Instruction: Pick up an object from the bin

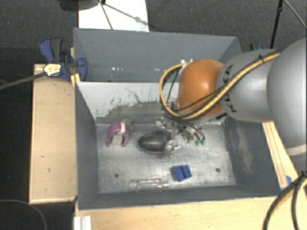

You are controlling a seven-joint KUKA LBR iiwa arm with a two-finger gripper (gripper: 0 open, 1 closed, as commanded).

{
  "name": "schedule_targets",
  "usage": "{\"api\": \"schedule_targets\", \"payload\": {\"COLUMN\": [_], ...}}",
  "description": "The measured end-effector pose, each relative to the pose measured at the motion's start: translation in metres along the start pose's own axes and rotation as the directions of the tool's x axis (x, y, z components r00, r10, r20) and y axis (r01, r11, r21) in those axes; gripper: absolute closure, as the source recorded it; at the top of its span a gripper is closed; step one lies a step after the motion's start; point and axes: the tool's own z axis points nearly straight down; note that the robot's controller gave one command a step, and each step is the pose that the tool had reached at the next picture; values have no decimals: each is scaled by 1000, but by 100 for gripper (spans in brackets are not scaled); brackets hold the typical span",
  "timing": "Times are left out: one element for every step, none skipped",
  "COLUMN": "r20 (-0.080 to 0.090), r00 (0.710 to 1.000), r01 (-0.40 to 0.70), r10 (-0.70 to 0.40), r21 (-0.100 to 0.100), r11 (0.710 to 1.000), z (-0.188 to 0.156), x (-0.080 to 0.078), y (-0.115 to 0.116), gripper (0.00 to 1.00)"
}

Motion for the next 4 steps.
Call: {"api": "schedule_targets", "payload": {"r20": [9, 2, 2, 1], "r00": [999, 999, 997, 908], "r01": [40, 39, 81, 419], "r10": [-40, -39, -81, -419], "r21": [2, 1, 0, 0], "r11": [999, 999, 997, 908], "z": [-105, -101, 20, -27], "x": [-2, -1, 19, 75], "y": [3, 3, 13, 36], "gripper": [100, 0, 0, 0]}}
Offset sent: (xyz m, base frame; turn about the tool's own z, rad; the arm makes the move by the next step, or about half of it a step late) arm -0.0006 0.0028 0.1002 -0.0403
